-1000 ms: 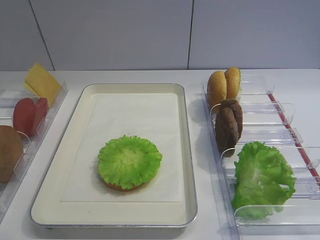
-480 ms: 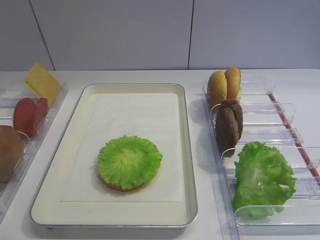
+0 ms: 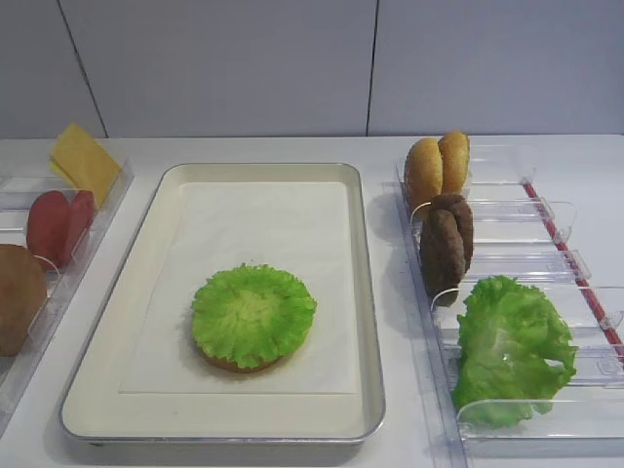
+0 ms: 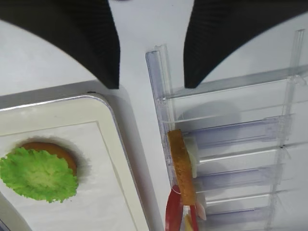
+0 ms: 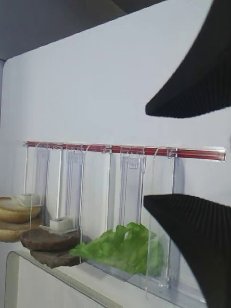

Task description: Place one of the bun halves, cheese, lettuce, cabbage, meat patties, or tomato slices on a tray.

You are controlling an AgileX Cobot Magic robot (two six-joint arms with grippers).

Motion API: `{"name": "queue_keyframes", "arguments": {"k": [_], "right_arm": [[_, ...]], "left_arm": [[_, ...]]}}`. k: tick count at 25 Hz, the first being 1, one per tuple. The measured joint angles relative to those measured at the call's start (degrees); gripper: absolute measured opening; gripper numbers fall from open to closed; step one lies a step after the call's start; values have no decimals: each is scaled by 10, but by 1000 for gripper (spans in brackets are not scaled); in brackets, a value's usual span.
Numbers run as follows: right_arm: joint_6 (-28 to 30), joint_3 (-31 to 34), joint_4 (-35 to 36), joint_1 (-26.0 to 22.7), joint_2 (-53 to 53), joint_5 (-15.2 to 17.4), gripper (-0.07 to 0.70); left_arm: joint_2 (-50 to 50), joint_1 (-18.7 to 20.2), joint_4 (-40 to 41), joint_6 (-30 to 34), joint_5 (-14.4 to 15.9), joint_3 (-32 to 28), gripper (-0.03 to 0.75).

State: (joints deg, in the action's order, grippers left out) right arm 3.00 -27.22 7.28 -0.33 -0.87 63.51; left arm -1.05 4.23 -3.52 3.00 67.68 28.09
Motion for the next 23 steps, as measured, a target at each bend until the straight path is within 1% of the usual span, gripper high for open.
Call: {"name": "queue_keyframes", "arguments": {"k": [9,23], "right_arm": [[-30,1,-1,1,0,0,384],[-30,1,-1,1,0,0,380]], "left_arm": [[0,0,0,0,0,0,318],[0,0,0,0,0,0,318]]}}
